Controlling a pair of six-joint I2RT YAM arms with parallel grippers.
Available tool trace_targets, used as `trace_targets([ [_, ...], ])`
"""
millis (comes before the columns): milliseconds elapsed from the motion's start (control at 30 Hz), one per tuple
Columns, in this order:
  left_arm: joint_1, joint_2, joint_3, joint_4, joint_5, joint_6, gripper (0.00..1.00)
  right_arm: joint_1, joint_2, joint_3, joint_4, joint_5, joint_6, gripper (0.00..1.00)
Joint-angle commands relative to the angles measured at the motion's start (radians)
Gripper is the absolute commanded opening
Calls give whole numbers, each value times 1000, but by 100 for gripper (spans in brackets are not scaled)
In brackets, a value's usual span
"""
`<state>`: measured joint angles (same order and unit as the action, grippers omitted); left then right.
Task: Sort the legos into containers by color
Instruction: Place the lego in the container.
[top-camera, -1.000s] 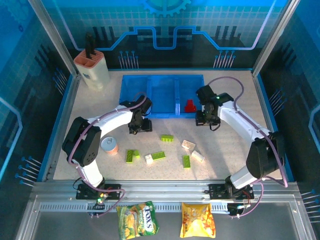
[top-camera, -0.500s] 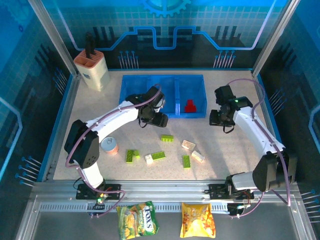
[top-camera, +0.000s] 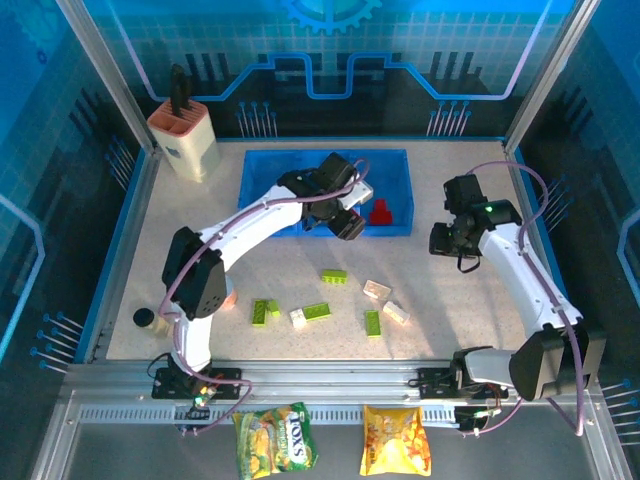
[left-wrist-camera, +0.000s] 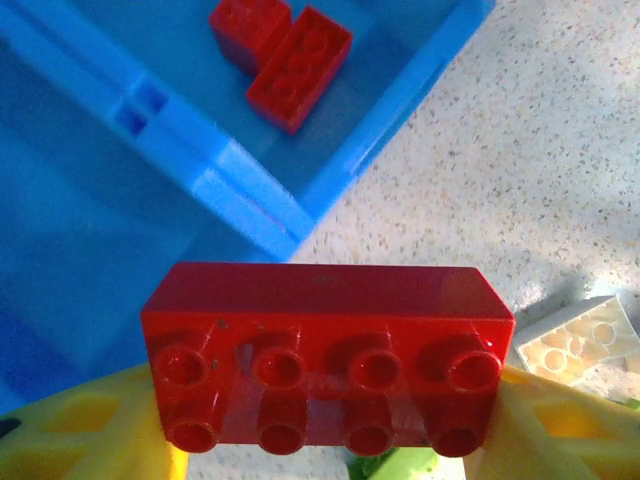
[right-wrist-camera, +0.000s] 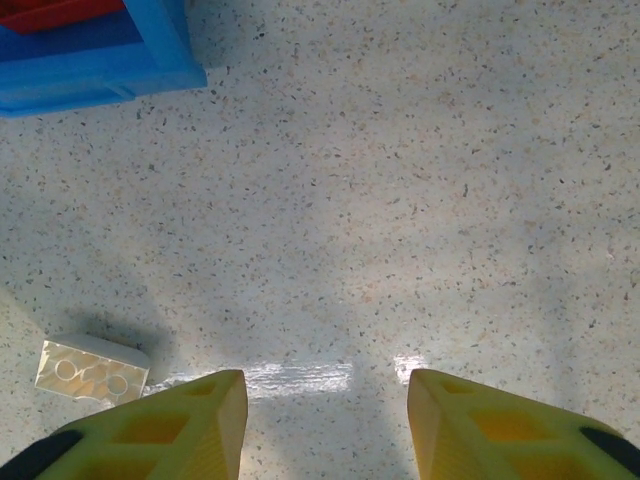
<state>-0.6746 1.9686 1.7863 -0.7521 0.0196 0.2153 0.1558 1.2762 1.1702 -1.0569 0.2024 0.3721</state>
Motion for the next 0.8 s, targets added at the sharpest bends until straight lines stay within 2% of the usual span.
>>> trace_targets([
  [0, -8, 46, 84, 50, 8, 76, 59, -14, -30, -5, -44, 8, -10, 47],
  [233, -26, 173, 267, 94, 6, -15, 59, -13, -70, -19, -61, 13, 2, 47],
  [433, -33, 301, 463, 74, -66, -293, 57, -15, -93, -32, -66, 14, 8, 47],
  [633, -35, 380, 533, 77, -149, -525, 57, -16, -108, -35, -78, 6, 8, 47],
  [767, -43, 402, 527, 134, -207, -625, 56, -16, -124, -40, -83, 3, 4, 47],
])
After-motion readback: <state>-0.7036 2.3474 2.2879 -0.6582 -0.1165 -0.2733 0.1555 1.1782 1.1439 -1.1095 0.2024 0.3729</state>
